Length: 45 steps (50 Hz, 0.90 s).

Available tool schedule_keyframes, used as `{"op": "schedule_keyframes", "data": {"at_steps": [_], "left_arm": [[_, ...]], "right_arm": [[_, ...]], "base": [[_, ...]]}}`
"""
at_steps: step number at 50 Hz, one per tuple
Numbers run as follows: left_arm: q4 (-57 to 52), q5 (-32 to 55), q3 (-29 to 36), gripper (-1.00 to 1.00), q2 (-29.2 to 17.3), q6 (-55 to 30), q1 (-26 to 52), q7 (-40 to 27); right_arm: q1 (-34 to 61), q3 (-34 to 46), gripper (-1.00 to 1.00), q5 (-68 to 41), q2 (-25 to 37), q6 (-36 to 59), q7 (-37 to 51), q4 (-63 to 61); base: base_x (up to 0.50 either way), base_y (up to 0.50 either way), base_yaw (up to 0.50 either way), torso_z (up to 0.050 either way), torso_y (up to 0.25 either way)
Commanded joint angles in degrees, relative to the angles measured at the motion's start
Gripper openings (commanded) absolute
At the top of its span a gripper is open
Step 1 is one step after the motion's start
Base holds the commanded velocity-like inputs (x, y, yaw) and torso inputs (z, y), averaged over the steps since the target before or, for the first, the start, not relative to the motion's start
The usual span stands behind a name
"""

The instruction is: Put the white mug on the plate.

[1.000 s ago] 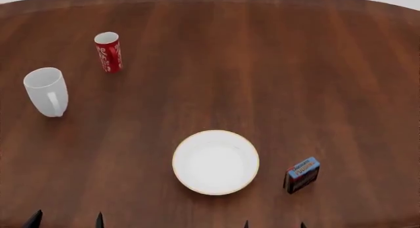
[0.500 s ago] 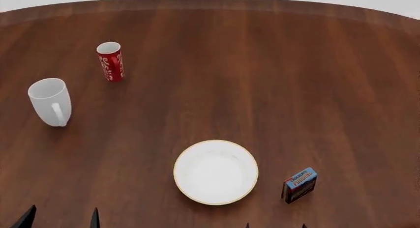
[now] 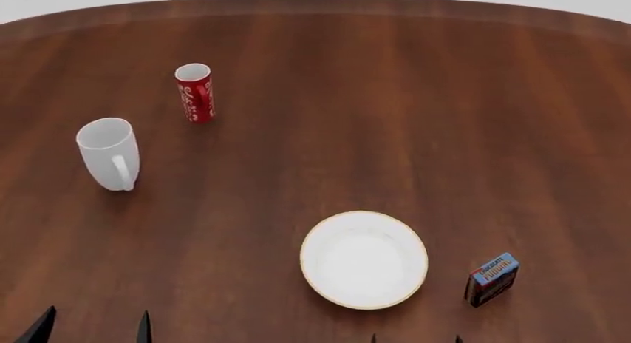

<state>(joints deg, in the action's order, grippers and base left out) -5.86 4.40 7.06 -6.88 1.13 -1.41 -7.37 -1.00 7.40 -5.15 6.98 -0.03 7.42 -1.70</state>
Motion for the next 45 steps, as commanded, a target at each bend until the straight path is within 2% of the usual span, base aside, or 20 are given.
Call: {"op": "schedule_keyframes", "data": {"at_steps": [1, 45], "left_arm": [[0.0, 0.7, 0.8, 1.0, -0.6, -0.3, 0.3, -0.4], [0.9, 1.5, 3.0, 1.0, -2.2, 0.2, 0.2, -2.7]], "right_arm": [[0.5, 1.0, 1.0, 0.2, 0.6, 0.6, 0.8, -0.4], [0.6, 2.9, 1.0, -0.9, 2.3, 0.4, 2.6, 0.6]], "base": [[0.0, 0.5, 0.0, 0.045, 0.113], [0.0, 0.5, 0.0, 0.045, 0.113]]}}
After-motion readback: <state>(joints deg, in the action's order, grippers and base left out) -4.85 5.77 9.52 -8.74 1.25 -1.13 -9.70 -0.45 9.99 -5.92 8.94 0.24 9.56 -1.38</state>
